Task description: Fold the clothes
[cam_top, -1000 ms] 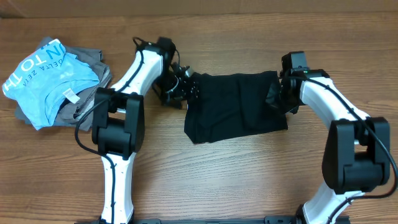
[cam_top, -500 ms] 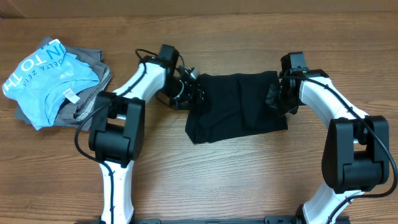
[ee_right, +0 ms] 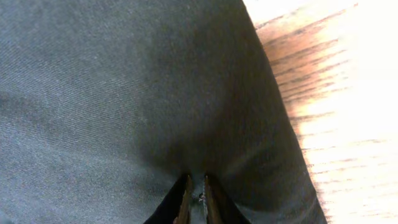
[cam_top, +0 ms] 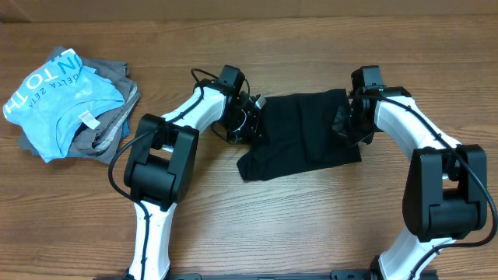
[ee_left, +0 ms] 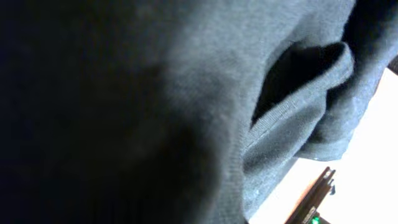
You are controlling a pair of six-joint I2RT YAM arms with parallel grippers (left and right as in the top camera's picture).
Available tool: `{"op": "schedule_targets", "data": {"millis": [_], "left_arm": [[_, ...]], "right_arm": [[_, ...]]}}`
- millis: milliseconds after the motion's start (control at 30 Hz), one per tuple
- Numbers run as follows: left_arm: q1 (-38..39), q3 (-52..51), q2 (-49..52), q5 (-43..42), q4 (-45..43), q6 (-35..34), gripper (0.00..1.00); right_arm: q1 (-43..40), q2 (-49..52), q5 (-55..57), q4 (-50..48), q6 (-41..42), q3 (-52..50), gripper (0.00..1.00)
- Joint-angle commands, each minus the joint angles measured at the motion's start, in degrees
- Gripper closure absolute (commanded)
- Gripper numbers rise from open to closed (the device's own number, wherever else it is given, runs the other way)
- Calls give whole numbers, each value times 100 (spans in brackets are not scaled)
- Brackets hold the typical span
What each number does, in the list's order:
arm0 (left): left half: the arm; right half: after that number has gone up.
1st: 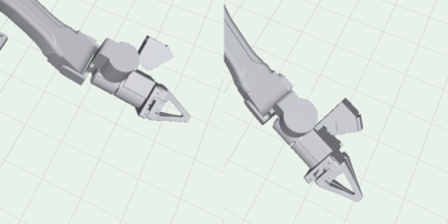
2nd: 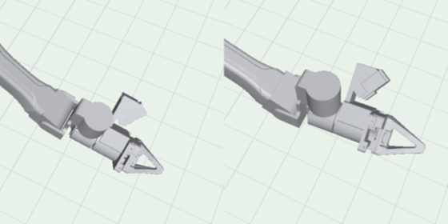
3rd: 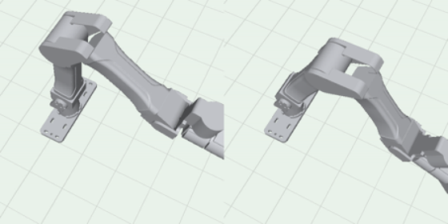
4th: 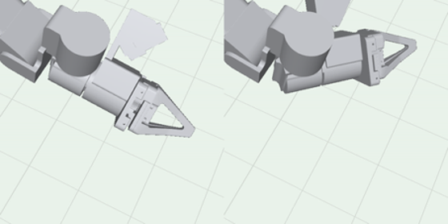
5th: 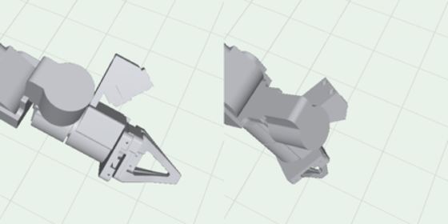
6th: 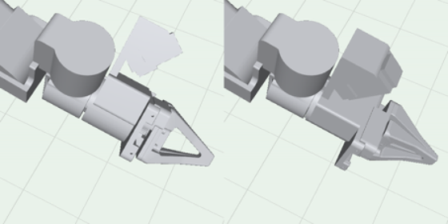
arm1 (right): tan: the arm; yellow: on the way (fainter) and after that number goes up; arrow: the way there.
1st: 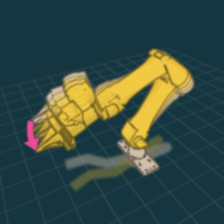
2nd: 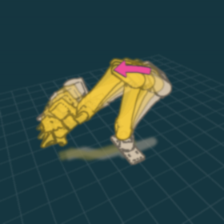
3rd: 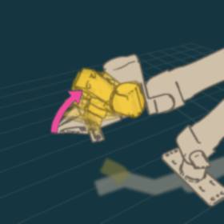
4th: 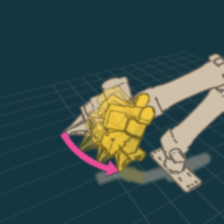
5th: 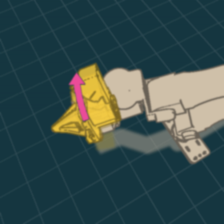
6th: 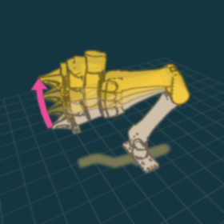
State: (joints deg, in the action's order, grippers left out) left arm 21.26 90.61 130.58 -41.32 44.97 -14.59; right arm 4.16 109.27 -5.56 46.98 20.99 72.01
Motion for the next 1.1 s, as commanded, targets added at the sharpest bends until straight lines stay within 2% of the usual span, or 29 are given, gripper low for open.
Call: {"op": "schedule_targets", "data": {"millis": [0, 100, 200, 367, 533, 733, 933, 1000, 1067], "left_arm": [[-48, -133, 280, 549, 160, -26, 96], [-258, 44, 212, 1027, 772, -2, 96], [-573, 400, 76, 1722, 1659, 306, 96], [-1071, 1373, -221, 2758, 3080, 662, 96], [-1187, 2435, -463, 2973, 3969, 730, 96], [-533, 3032, -492, 3034, 4199, 442, 96], [647, 2892, -393, 3932, 3980, -122, 91], [1036, 2809, -341, 4306, 3875, -328, 82], [1362, 2699, -273, 4489, 3744, -503, 69]], "right_arm": [[-20, 11, 35, 129, 26, 118, 92], [-57, -107, 35, 455, 22, 271, 93], [-101, -306, 35, 824, 22, 455, 93], [-136, -570, 33, 1211, 20, 664, 91], [-136, -643, -168, 1226, 2, 684, 91], [-136, -643, -245, 1167, 2, 684, 91], [-136, -643, -249, 1156, 4, 682, 91], [-136, -643, -249, 1145, 4, 682, 91], [-136, -643, -249, 1147, 4, 682, 91]]}}
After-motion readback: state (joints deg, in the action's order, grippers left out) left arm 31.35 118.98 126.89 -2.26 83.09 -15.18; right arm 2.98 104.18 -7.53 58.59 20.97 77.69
